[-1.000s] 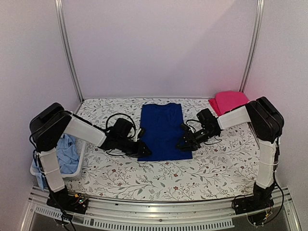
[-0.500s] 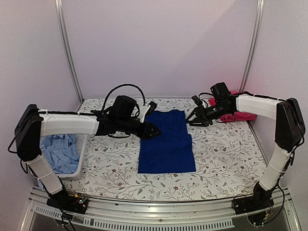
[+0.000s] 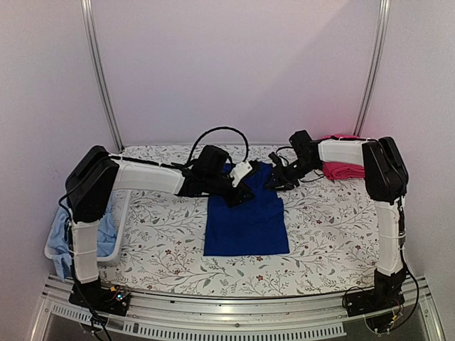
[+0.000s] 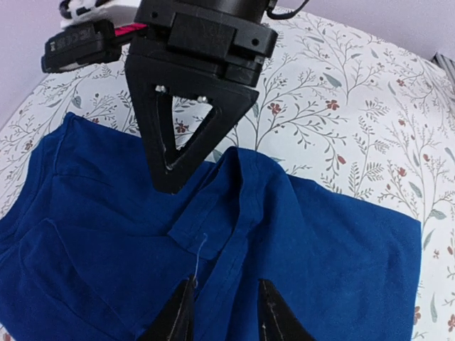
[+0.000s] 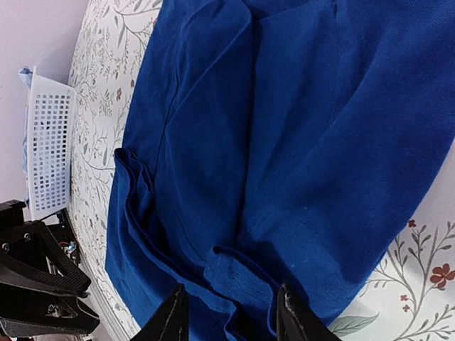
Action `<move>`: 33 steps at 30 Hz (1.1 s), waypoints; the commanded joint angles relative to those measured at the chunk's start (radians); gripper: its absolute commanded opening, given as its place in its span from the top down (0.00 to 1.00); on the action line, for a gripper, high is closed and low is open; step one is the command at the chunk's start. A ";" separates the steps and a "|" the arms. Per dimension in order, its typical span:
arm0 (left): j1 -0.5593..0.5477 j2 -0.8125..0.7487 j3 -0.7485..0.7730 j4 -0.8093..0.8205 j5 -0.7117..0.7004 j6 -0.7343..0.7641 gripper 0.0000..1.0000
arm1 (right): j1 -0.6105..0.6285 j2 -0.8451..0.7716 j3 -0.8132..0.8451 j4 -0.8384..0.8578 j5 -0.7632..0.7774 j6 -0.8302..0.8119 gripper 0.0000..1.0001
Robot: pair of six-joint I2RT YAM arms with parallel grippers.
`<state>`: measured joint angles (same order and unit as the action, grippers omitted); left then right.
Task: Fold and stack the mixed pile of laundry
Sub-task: Smooth out the 2/3-rectangle-folded T-shirt at the center of the board.
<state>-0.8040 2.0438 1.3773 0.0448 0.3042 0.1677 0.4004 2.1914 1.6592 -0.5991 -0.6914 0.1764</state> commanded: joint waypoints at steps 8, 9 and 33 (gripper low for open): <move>0.006 0.125 0.102 -0.078 0.011 0.235 0.64 | 0.058 0.116 0.072 -0.057 0.024 -0.113 0.55; 0.006 0.134 0.109 -0.084 0.012 0.243 0.64 | 0.059 0.120 0.075 -0.057 0.024 -0.114 0.55; -0.001 0.129 0.144 -0.113 -0.053 0.349 1.00 | 0.086 0.143 0.149 -0.099 0.014 -0.152 0.94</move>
<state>-0.8040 2.2330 1.5249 -0.0910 0.2684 0.5026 0.4690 2.3295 1.7702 -0.6918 -0.6651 0.0311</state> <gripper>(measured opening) 0.013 0.076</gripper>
